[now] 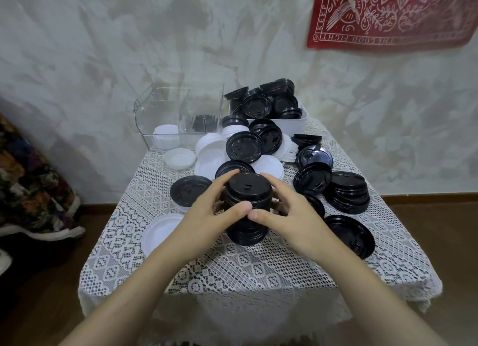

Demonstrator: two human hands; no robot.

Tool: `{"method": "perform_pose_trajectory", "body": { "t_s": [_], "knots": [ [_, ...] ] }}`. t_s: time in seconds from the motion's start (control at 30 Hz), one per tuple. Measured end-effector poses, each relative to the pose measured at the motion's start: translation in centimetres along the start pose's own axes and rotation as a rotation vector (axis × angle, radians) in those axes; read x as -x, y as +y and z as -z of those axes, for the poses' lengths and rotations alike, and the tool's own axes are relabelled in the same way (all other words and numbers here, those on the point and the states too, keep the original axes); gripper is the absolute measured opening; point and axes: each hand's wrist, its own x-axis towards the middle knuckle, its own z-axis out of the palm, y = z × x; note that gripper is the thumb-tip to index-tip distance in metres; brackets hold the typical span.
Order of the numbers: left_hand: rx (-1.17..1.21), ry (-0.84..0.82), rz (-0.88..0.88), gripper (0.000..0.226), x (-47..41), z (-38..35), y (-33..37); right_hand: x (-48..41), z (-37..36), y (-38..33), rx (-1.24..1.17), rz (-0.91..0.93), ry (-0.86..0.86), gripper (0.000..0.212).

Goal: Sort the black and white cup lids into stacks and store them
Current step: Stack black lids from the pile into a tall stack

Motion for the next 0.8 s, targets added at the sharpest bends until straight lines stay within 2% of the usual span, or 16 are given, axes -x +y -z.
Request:
{"method": "perform_pose_trajectory", "body": {
  "t_s": [0.1, 0.17, 0.23, 0.3, 0.4, 0.47, 0.53, 0.67, 0.8],
  "knots": [
    [-0.008, 0.017, 0.008, 0.070, -0.3, -0.2, 0.1, 0.0, 0.1, -0.2, 0.009, -0.024, -0.017, 0.057],
    [-0.020, 0.033, 0.004, 0.067, -0.6, -0.4, 0.0, -0.4, 0.9, -1.2, 0.085, -0.064, -0.103, 0.058],
    [-0.029, 0.046, -0.002, 0.068, -0.8, -0.4, -0.1, -1.3, 2.3, -2.4, 0.160, -0.089, -0.197, 0.052],
    [-0.031, 0.050, -0.006, 0.070, -1.1, -0.5, -0.1, -2.9, 4.0, -3.4, 0.170, -0.137, -0.208, 0.046],
    [-0.048, 0.036, -0.005, 0.069, -1.4, -0.6, -0.2, -7.9, 6.9, -2.6, 0.259, -0.184, 0.002, 0.031],
    [-0.049, 0.033, -0.001, 0.066, -1.6, -0.7, -0.1, -12.2, 8.9, -1.3, 0.494, -0.113, 0.220, 0.032],
    [-0.030, 0.026, 0.010, 0.064, -1.8, -0.8, -0.1, -16.5, 10.6, -0.1, 0.776, -0.055, 0.333, 0.038],
    [0.009, -0.012, 0.013, 0.070, -2.3, -0.5, -0.3, -23.0, 12.7, 1.6, 1.088, -0.089, 0.313, 0.061],
    [0.046, -0.036, 0.013, 0.075, -2.8, -0.3, -0.6, -26.2, 13.0, 3.2, 1.205, -0.157, 0.272, 0.050]
  ]
}}
